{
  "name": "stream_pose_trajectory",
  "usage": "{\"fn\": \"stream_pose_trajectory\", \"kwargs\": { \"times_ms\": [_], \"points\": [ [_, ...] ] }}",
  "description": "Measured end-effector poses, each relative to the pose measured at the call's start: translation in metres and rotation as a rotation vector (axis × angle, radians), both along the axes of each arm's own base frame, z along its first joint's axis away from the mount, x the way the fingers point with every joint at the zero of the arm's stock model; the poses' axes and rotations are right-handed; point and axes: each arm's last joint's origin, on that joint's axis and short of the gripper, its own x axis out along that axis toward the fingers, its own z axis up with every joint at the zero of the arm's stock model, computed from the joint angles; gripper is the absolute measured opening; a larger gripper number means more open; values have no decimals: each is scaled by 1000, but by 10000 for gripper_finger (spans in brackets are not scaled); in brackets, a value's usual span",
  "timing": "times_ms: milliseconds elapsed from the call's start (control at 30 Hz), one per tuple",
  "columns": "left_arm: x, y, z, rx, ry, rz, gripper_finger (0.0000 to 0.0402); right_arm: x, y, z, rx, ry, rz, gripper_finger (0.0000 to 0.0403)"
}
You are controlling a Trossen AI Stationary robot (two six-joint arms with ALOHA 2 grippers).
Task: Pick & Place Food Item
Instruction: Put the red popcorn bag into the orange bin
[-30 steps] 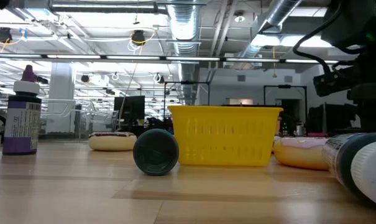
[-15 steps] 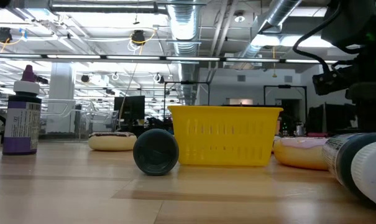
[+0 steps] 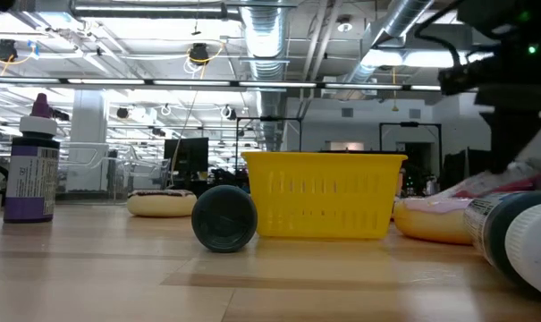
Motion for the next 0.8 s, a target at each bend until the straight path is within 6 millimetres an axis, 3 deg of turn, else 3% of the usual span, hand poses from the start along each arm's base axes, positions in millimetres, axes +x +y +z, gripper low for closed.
{"fn": "stream_pose_trajectory", "kwargs": {
  "times_ms": [400, 633, 800],
  "points": [
    [0, 0, 0, 0, 0, 0, 171, 8, 3, 64, -88, -14, -21, 0],
    [0, 0, 0, -5, 5, -4, 171, 10, 10, 59, -30, -51, -10, 10],
    [0, 0, 0, -5, 5, -5, 171, 9, 6, 44, -9, -56, -84, 83]
  ]
}}
